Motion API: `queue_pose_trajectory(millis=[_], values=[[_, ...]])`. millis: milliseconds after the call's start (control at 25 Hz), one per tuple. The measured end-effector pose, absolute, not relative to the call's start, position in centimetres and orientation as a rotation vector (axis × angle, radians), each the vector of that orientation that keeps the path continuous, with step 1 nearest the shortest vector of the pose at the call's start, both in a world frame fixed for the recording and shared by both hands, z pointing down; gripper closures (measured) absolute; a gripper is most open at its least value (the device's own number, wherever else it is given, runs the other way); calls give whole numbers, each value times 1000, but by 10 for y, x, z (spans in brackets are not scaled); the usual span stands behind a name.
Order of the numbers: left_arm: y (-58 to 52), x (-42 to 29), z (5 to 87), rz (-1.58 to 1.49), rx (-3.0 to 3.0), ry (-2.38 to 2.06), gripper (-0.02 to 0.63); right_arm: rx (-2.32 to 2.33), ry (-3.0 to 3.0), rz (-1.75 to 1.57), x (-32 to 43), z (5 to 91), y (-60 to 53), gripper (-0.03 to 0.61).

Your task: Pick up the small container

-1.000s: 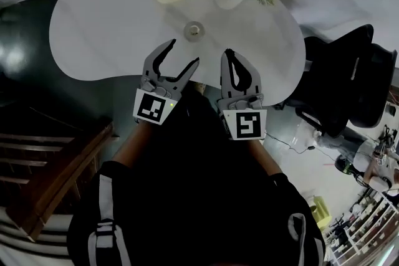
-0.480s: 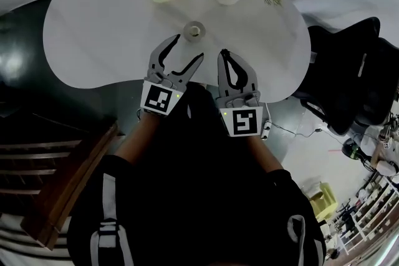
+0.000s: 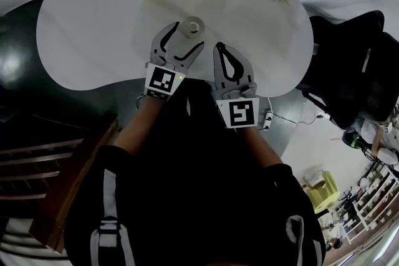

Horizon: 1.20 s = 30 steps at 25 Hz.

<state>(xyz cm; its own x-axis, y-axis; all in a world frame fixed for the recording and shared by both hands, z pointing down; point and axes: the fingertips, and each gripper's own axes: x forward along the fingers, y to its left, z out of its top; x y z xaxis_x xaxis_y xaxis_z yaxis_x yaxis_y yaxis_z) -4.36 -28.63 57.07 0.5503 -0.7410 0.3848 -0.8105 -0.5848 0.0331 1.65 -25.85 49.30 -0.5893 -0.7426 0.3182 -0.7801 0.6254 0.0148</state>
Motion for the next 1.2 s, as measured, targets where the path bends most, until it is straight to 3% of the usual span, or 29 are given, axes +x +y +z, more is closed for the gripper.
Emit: queue_pose_trajectory(millis=[1200], values=[[-314,-26,619,613,2583,-1242,279,1307,-2476,272,25,521,-258,557]])
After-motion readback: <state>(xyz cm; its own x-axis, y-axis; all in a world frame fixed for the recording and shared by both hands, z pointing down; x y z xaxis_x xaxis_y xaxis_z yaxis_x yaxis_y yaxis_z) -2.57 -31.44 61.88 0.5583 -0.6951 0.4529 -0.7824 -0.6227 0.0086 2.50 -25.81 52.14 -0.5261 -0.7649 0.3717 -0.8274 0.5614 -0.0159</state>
